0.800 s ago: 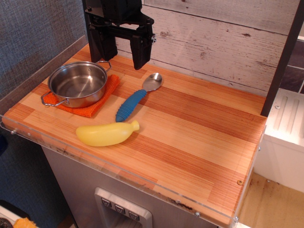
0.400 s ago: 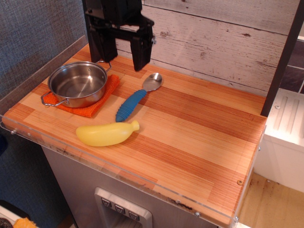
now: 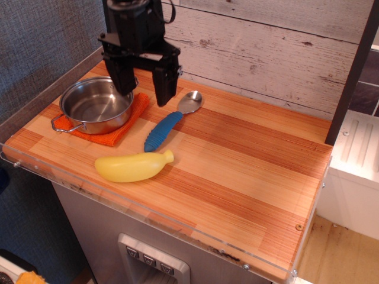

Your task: Pick up the blue spoon and place it on the near edge of the table

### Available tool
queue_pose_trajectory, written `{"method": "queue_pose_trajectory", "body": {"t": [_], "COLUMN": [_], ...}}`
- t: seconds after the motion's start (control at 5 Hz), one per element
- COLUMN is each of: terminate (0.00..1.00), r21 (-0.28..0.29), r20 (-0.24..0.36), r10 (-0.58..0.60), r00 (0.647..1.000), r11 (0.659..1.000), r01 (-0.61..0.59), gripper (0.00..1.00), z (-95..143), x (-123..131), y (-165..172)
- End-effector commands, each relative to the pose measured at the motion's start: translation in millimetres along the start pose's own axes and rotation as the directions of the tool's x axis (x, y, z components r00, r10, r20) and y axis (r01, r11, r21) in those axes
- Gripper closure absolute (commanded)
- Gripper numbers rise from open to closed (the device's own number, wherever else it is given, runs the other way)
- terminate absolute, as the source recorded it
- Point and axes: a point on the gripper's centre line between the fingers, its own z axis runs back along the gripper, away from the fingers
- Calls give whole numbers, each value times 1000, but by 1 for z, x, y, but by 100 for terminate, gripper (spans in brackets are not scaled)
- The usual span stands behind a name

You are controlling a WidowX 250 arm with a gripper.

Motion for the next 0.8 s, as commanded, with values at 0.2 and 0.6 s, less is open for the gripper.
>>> {"method": "queue_pose_trajectory", "body": {"t": [0.2,0.6], "terminate": [0,0], "r21": [42,52], "r20": [82,61], "r10": [32,26], "r00": [996,998], "r11": [998,998], "r01": [-35,-29], "gripper": [0,0], "z": [-40,-72], "x": [22,44], "y": [0,-3]}}
